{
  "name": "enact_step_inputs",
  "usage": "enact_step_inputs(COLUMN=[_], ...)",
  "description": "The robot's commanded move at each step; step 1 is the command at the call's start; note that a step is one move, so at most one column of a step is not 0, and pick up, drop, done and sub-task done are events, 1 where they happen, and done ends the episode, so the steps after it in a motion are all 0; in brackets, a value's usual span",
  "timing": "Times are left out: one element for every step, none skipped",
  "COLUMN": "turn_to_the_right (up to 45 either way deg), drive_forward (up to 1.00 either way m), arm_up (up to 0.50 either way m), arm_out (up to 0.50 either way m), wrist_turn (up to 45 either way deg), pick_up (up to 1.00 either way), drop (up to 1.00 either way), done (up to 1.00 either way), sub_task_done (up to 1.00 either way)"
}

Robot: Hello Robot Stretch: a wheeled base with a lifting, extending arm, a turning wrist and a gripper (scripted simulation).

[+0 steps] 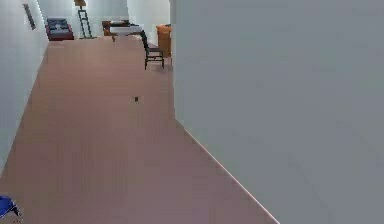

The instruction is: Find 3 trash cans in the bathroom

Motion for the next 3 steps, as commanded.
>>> enact_step_inputs(turn_to_the_right=[-45.0, -45.0, -45.0], drive_forward=[0.0, 0.0, 0.0], arm_up=[0.0, 0.0, 0.0], arm_out=[0.0, 0.0, 0.0], wrist_turn=[0.0, 0.0, 0.0], pick_up=[0.0, 0.0, 0.0], drop=[0.0, 0.0, 0.0], done=[0.0, 0.0, 0.0], sub_task_done=[0.0, 0.0, 0.0])
